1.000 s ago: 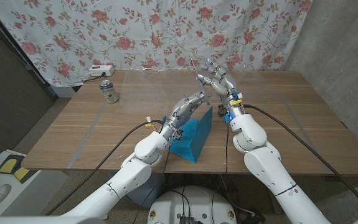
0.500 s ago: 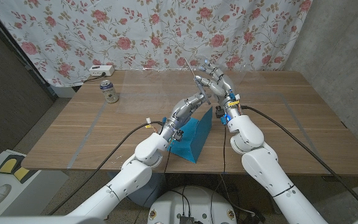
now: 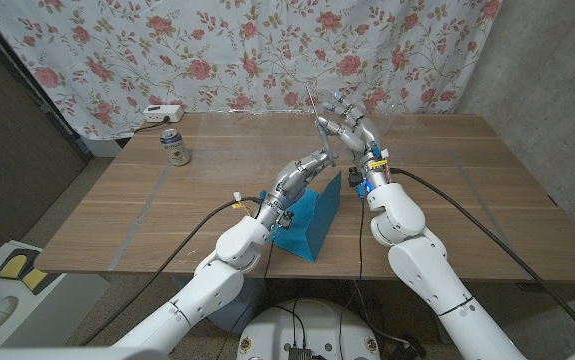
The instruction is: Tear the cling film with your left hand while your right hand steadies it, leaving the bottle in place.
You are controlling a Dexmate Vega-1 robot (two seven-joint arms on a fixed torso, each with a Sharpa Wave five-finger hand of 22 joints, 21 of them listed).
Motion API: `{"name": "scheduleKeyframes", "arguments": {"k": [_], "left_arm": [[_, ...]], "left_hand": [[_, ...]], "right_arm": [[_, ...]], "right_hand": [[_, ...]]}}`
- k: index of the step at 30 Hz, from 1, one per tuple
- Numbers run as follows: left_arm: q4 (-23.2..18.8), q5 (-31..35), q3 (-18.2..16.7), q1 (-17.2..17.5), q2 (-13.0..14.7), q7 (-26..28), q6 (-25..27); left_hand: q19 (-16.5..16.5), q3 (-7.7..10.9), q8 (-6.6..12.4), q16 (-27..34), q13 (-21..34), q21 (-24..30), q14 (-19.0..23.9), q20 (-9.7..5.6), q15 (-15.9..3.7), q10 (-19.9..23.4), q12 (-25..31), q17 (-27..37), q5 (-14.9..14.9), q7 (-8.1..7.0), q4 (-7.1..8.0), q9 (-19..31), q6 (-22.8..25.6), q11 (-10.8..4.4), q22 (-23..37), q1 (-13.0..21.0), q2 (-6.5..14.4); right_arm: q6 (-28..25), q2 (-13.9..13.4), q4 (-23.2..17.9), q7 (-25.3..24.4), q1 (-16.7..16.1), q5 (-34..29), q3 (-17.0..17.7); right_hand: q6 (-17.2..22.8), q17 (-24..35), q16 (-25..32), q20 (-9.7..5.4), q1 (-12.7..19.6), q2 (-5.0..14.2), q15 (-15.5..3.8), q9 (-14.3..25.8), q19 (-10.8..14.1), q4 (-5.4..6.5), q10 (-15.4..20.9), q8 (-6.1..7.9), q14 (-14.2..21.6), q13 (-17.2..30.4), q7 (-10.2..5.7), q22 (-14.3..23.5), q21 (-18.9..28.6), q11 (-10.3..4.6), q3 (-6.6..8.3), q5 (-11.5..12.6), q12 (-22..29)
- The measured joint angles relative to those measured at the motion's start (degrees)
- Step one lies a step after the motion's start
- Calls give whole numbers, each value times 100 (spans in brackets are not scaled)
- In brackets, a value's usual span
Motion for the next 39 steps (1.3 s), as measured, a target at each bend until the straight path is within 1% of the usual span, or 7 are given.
{"name": "scheduleKeyframes", "arguments": {"k": [9,23,24,31,32,36,39], "left_arm": [[4,13,8,4,-19,2,-29],[42,24,47,-25,-68,-13,-38],[42,25,49,-25,-70,-13,-38],[42,30,52,-18,-74,-5,-38],[42,30,53,-13,-75,-5,-38],[46,27,54,-5,-82,1,-40],[52,27,55,1,-87,7,-51]], "left_hand": [[-1,-24,-43,-16,-1,0,0,0,0,-40,-23,0,0,10,25,-15,-54,-39,15,0,0],[-1,-48,-65,-15,28,0,-1,0,0,-40,-46,-1,0,10,49,-15,-53,-38,14,0,0],[-1,-48,-65,-16,28,0,-1,0,1,-40,-48,-1,0,10,49,-15,-53,-38,14,0,0],[-2,-71,-65,-15,28,0,-1,0,1,-40,-50,-1,0,10,72,-14,-53,-38,14,0,0],[-2,-71,-65,-15,28,0,-1,0,0,2,-46,-1,0,10,72,-14,-53,-72,14,0,0],[25,-89,-65,-16,27,0,219,-15,-51,500,115,-1,0,10,90,-14,-53,-184,14,22,22],[74,-89,-65,-16,54,0,302,-27,-90,671,158,-2,0,10,90,-14,-53,-255,14,39,39]], "right_arm": [[23,29,-4,-11,-28,26,-30],[59,45,17,10,-82,44,-128],[67,50,21,5,-89,41,-138],[120,81,40,-46,-108,20,-168],[128,85,45,-56,-110,14,-170],[158,91,58,-116,-115,-12,-171],[169,92,60,-144,-116,-21,-162]], "right_hand": [[19,3,-6,1,-22,-22,-10,0,0,0,0,0,10,0,-19,-26,42,0,0,49,0],[50,33,-41,1,-51,-51,-1,0,-62,34,0,0,26,1,11,-75,82,0,32,48,0],[50,33,-41,1,-51,-51,-1,0,-62,34,21,0,26,1,11,-77,82,-21,32,48,0],[80,33,-45,1,-50,-50,-5,0,-61,34,31,0,31,1,-18,-79,121,-30,31,48,0],[80,33,-45,1,-50,-50,-5,0,-61,34,31,0,31,1,-18,-91,121,-30,31,48,0],[79,33,-52,1,-50,-50,-7,0,-61,34,31,0,33,1,-18,-106,143,-30,31,47,0],[79,31,-66,2,-49,-49,-9,0,-61,34,30,0,35,1,-18,-108,143,-30,31,47,0]]}}
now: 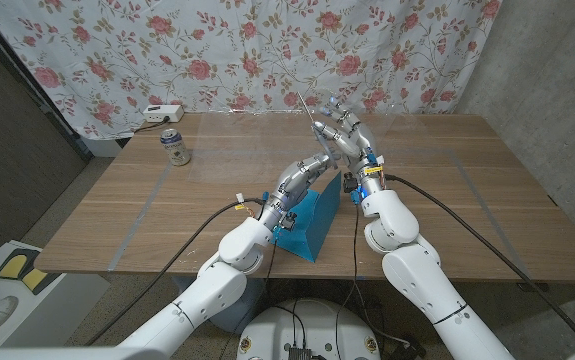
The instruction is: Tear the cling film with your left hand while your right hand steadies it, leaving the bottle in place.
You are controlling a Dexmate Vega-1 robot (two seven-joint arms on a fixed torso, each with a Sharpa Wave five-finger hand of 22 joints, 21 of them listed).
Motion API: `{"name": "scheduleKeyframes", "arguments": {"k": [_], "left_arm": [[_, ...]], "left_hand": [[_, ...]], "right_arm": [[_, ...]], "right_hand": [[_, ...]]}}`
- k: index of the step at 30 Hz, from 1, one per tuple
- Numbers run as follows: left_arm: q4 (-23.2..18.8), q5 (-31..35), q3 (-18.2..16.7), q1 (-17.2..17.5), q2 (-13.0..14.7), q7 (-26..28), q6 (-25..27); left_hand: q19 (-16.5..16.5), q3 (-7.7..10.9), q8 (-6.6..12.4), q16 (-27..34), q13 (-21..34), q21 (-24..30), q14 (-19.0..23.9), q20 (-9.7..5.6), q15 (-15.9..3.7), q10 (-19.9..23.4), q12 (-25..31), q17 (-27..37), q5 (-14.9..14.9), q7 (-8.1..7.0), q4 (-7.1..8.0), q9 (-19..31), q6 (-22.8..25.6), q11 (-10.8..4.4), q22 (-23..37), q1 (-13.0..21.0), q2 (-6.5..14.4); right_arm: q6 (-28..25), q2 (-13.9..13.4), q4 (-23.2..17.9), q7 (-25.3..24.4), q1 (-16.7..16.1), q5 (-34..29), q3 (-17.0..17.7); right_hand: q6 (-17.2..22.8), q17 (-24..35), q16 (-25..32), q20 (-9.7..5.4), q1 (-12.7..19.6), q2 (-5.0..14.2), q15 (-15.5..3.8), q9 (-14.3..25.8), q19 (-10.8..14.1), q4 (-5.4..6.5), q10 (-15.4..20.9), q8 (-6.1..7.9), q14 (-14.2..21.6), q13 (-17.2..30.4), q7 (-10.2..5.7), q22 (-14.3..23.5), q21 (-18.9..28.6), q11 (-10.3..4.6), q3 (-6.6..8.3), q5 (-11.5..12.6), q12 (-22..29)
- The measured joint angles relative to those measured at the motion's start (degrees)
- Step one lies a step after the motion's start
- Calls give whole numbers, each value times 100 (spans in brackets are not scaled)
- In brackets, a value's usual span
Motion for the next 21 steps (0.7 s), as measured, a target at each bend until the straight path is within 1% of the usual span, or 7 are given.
{"name": "scheduleKeyframes", "arguments": {"k": [2,4,7,10,13,18,21], "left_arm": [[5,0,0,5,-7,9,-10],[9,1,0,9,-14,18,-16],[13,3,0,11,-20,26,-24],[16,7,0,14,-29,37,-28],[16,10,0,14,-29,49,-28],[16,13,-1,20,-35,69,-28],[16,17,-1,20,-35,87,-29]], "left_hand": [[17,-1,0,36,0,0,78,17,-23,42,13,0,0,0,-1,0,0,-42,0,6,6],[47,-24,0,44,27,0,118,-14,-63,93,13,0,0,0,-24,0,0,-32,0,6,6],[47,-37,0,56,49,0,180,-14,-62,110,24,9,0,0,-11,0,0,-49,0,8,8],[46,-46,0,95,101,0,240,-13,-63,163,58,41,0,-21,-2,0,21,-101,0,36,36],[-7,-70,0,120,158,-33,301,40,-63,200,102,78,0,-21,22,0,22,-167,0,-2,75],[-60,-93,0,141,249,-42,301,93,-63,190,145,128,0,-54,46,1,51,-175,0,-32,149],[-100,-93,-13,141,322,-42,298,132,-61,123,146,157,0,-96,46,1,8,-234,-1,-37,159]], "right_arm": [[8,0,1,-24,-1,-10,8],[18,-1,1,-48,-2,-18,18],[23,-5,2,-64,-2,-21,22],[27,-13,5,-69,-2,-18,24],[27,-19,12,-69,1,-18,24],[28,-20,27,-61,9,11,11],[28,-13,32,-61,9,11,-9]], "right_hand": [[0,-2,-1,0,0,0,-2,0,0,0,0,0,9,0,0,-15,21,0,0,0,0],[0,-4,-5,-20,1,1,0,0,-22,0,0,0,13,0,0,-22,22,0,0,0,0],[0,-5,-6,-2,5,5,0,0,-62,0,0,0,13,0,0,-23,22,0,0,-1,0],[0,-4,-7,-2,8,8,-1,0,-62,0,0,0,14,0,0,-23,22,0,-1,-1,0],[0,-4,-8,-2,8,8,-1,0,-62,0,0,0,15,0,0,-49,43,0,-1,-1,0],[-1,-1,-24,-1,8,8,8,0,-61,0,0,0,26,0,0,-49,67,0,-1,-5,0],[-1,0,-21,-1,7,7,8,0,-61,0,0,0,26,0,0,-66,67,0,-1,3,0]]}}
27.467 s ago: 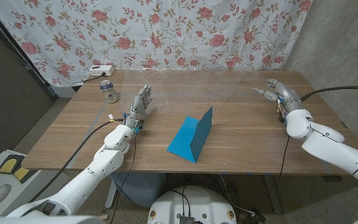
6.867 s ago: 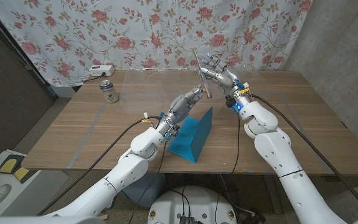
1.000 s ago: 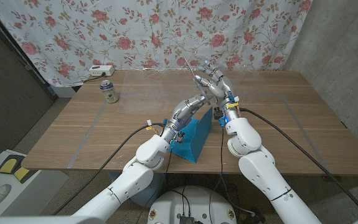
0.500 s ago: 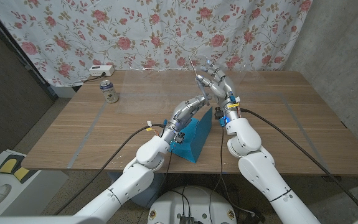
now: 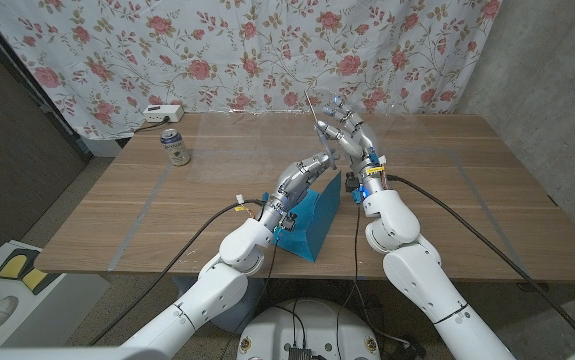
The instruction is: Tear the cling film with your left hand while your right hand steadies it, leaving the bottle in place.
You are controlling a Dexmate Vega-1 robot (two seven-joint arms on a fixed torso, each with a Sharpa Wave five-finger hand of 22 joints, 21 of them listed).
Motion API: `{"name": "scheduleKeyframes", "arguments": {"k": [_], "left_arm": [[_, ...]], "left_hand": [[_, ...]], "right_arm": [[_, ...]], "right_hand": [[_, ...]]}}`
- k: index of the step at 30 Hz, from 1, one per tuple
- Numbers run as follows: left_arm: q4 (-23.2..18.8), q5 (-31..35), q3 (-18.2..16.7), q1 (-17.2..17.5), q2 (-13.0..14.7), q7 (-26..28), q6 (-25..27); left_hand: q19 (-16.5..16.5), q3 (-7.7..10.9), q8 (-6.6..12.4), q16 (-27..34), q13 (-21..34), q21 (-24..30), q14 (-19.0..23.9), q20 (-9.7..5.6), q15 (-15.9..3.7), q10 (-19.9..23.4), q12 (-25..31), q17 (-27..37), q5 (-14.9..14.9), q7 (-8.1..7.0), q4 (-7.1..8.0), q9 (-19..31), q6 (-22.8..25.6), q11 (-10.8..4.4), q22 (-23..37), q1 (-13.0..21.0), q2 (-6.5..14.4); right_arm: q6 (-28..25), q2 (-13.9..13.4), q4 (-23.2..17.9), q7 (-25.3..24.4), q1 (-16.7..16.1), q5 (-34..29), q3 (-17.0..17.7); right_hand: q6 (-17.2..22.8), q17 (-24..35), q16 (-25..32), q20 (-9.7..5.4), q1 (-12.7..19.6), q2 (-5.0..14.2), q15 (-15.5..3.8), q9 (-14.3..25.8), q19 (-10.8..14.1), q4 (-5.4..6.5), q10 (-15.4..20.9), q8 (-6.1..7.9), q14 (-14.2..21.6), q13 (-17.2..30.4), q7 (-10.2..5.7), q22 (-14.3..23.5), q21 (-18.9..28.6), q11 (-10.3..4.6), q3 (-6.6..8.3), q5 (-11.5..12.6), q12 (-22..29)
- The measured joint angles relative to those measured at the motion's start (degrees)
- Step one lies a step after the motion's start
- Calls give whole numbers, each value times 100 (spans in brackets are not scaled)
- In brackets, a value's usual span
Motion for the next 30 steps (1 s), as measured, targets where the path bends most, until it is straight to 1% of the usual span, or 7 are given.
{"name": "scheduleKeyframes", "arguments": {"k": [6,8,12,16,20,23,30], "left_arm": [[-11,14,-3,26,-16,51,18],[-11,16,-3,26,-16,71,23],[-11,26,-3,26,-16,135,40],[-56,38,-20,69,-42,184,48],[-81,64,-28,99,-68,268,54],[-94,102,-32,121,-86,346,58],[-125,204,-34,163,-124,501,66]], "left_hand": [[-61,-48,-28,0,168,0,-116,18,110,-263,0,55,45,-7,0,0,-111,63,0,21,21],[-61,-76,-27,0,201,0,-145,18,101,-284,0,57,45,-5,28,5,-109,85,0,-9,51],[-61,-79,-4,-1,267,0,-144,18,101,-304,0,84,45,86,32,15,-17,104,0,-18,60],[-44,-95,25,17,330,0,-137,34,107,-302,78,84,45,85,16,15,-17,105,0,-18,60],[166,-142,56,109,410,70,143,25,91,-30,202,70,45,97,-32,42,79,205,27,-18,60],[249,-115,63,148,420,86,261,18,70,69,207,67,89,95,-59,47,96,268,28,29,12],[364,-108,70,192,447,122,371,10,38,181,247,51,89,95,-66,68,96,237,27,81,21]], "right_arm": [[10,20,13,-81,-5,-73,-45],[10,23,16,-81,-10,-73,-59],[68,23,24,-81,-14,-199,-111],[108,20,39,-258,-14,-280,-176],[180,12,46,-395,-17,-391,-234],[216,7,47,-490,-23,-444,-268],[300,-2,47,-698,-39,-548,-350]], "right_hand": [[0,0,20,1,-1,-1,0,0,-1,0,0,0,0,0,0,-19,40,0,0,20,0],[0,-1,20,1,-1,-1,0,0,-1,-1,0,0,0,0,0,-22,39,0,1,20,0],[0,-1,20,1,-1,-1,0,0,-1,-19,21,0,0,0,0,-36,61,21,19,20,0],[14,-4,20,22,-1,-1,-1,0,-21,-19,31,0,0,0,-11,-44,66,30,19,20,0],[54,-2,18,19,-2,-1,-1,11,-43,-19,54,0,0,-28,-9,-51,66,7,19,20,0],[54,12,15,11,-2,-2,-1,14,-54,-19,55,0,0,-29,-9,-72,65,6,19,19,0],[53,25,-2,21,-2,-2,12,13,-64,-18,54,0,12,-29,-10,-78,105,7,18,19,0]]}}
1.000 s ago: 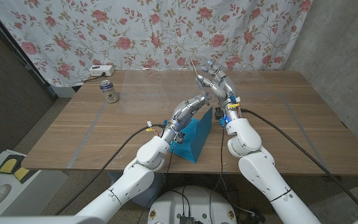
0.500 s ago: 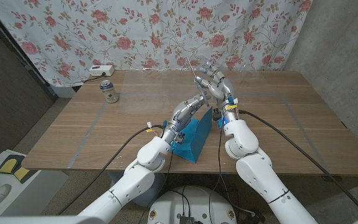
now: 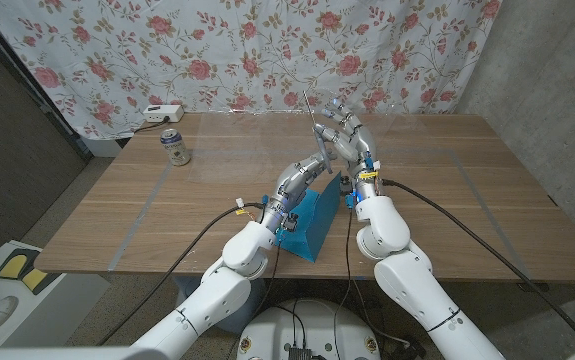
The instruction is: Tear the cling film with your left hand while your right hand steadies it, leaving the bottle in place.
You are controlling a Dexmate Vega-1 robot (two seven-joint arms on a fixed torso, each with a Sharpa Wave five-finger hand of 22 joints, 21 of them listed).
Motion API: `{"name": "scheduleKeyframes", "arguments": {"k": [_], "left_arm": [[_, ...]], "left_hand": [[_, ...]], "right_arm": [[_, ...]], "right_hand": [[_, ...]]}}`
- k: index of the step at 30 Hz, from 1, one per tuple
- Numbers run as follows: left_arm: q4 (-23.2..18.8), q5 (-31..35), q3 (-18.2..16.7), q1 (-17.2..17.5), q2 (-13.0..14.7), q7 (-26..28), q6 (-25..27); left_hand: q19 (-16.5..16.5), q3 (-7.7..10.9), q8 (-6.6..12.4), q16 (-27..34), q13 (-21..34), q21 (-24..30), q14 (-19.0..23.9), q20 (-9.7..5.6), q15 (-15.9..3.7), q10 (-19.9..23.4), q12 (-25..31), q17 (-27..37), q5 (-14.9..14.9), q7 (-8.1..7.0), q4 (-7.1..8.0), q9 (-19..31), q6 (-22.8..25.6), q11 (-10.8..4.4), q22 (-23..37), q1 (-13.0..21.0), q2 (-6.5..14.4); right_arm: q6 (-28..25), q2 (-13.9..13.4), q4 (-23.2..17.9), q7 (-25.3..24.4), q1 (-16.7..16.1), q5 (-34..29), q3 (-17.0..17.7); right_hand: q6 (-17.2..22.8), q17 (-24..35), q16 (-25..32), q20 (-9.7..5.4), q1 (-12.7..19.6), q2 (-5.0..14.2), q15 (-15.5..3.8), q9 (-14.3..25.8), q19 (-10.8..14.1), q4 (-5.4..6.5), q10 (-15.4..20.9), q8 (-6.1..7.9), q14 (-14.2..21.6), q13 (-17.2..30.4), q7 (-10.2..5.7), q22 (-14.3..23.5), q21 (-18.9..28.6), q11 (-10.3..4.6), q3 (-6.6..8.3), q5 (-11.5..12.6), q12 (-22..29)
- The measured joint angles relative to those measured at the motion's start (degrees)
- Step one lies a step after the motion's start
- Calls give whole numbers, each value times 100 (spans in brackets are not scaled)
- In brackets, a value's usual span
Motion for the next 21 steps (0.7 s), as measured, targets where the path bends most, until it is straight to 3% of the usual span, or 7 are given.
{"name": "scheduleKeyframes", "arguments": {"k": [7,12,21], "left_arm": [[-46,77,1,41,-40,137,29],[-60,104,2,59,-58,197,43],[-91,165,7,90,-87,319,66]], "left_hand": [[34,-51,12,22,23,0,75,30,-13,50,20,6,0,3,2,0,-2,-11,0,-4,-4],[181,-75,13,68,26,34,247,50,-22,184,43,5,0,22,-7,-1,-22,60,-1,-16,-62],[246,-81,23,111,25,50,286,41,-61,285,65,5,44,22,-14,-1,-22,20,-1,5,-86]], "right_arm": [[108,-43,-4,-211,-9,-85,-87],[152,-82,-11,-303,-8,-108,-145],[194,-151,-15,-392,25,-126,-253]], "right_hand": [[43,1,-23,-8,-1,-1,0,-1,-31,1,10,0,0,0,-3,-23,-1,-9,-1,0,0],[43,1,-29,2,-9,-9,0,-1,-41,-15,19,0,0,0,-3,-26,16,-18,15,-1,0],[62,1,-45,22,-24,-24,19,-1,-60,-15,19,0,19,1,-22,-40,49,-18,15,-2,0]]}}
